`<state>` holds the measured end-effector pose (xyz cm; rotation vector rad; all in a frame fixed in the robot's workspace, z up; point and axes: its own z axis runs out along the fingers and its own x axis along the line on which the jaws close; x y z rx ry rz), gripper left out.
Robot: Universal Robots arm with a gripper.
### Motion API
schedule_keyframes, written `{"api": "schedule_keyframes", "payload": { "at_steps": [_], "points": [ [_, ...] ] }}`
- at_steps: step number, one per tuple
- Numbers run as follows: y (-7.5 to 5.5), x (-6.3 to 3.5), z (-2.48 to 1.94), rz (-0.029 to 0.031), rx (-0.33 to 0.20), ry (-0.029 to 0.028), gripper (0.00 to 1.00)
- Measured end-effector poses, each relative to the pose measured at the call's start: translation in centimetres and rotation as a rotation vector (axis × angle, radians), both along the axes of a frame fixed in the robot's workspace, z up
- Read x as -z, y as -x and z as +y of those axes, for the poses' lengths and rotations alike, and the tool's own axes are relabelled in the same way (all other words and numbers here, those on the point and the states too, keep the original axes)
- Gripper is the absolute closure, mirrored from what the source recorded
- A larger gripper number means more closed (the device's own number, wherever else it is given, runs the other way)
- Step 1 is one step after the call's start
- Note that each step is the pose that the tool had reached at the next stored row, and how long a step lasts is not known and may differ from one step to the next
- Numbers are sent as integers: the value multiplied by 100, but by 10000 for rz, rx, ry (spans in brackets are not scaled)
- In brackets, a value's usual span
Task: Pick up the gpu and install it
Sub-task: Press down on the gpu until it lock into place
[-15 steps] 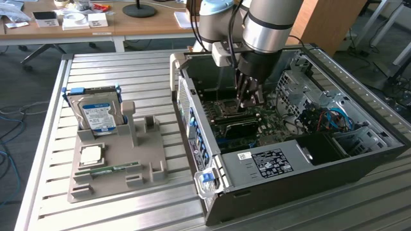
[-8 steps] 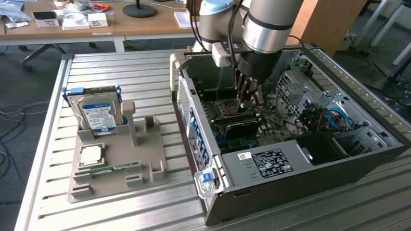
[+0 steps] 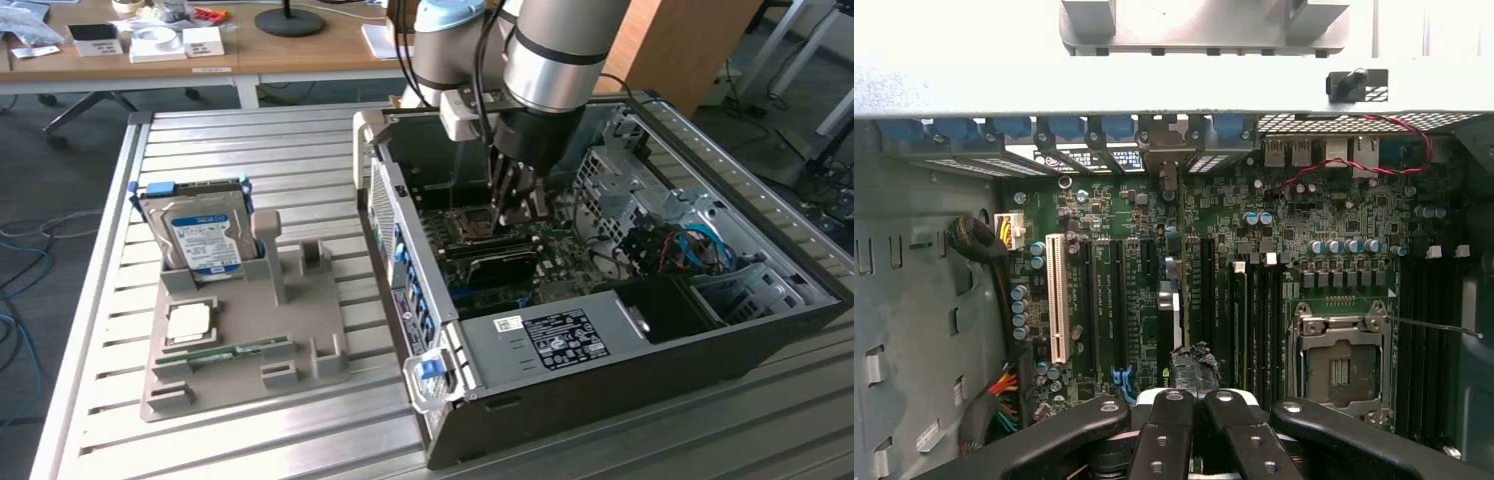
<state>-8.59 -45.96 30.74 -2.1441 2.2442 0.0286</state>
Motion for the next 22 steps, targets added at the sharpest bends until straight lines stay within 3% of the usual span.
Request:
{"api": "schedule_keyframes", "payload": {
  "at_steps": [13,22],
  "points": [
    [-1,39,5,-2,-1,-3,89],
    [0,136,7,1,0,2,89]
  ]
}}
